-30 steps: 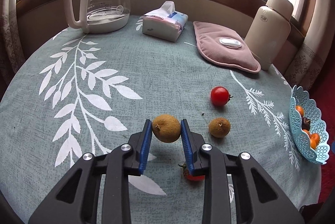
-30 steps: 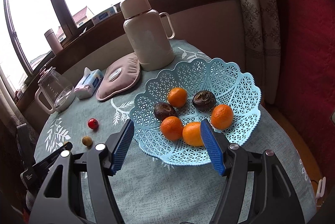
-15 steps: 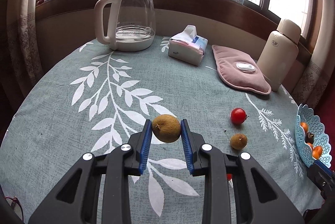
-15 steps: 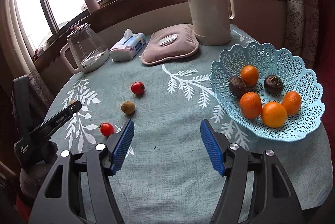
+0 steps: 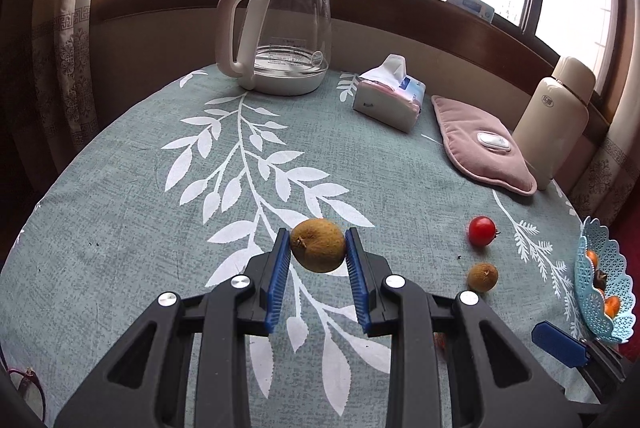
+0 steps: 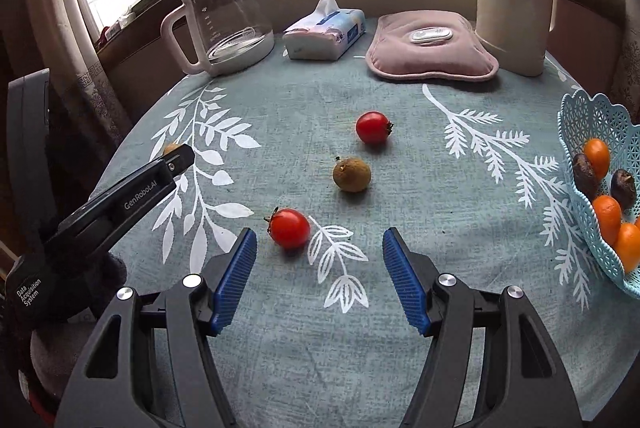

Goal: Organize fruits
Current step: 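Grasp a red cherry tomato with the right tool while the left tool holds the kiwi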

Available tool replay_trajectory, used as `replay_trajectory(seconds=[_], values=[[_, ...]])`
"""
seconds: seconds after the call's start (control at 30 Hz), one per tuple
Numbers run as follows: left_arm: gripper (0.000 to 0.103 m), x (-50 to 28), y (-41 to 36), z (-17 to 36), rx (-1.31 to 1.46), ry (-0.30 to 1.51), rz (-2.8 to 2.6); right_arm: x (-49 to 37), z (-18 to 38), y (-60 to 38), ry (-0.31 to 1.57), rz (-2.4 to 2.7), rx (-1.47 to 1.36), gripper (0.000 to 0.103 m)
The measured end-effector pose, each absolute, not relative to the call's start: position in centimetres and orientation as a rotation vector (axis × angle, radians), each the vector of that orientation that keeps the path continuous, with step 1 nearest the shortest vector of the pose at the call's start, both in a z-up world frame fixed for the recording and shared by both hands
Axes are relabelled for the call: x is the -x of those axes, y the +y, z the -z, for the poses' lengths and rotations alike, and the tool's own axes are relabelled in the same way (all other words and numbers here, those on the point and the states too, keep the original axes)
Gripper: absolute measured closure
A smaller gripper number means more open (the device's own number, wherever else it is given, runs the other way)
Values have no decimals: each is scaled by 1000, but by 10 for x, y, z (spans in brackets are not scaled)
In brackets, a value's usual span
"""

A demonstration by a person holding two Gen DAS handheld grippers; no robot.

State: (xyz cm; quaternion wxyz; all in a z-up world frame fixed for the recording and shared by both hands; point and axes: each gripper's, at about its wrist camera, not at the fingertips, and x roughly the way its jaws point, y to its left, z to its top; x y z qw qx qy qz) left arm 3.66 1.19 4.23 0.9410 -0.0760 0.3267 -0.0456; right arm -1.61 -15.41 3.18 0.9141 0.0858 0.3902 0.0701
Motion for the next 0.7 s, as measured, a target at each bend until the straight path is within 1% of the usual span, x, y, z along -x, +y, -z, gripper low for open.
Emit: replay_trajectory(seconds=[0.1, 0.17, 0.5, 0.57, 0.7], values=[[75, -36, 15, -42, 168, 667, 91, 7, -28, -145, 818, -156, -160, 39], [75, -36, 17, -42, 175, 663, 89, 2, -26, -140, 831, -169, -151, 46], [75, -37, 22, -38, 198, 685, 77, -15, -13, -126, 870, -181, -120, 63], [75, -37, 22, -38, 200, 687, 77, -17, -10, -125, 877, -180, -115, 69], [75, -38, 21, -36, 200, 693, 79, -17, -8, -124, 874, -172, -107, 71]])
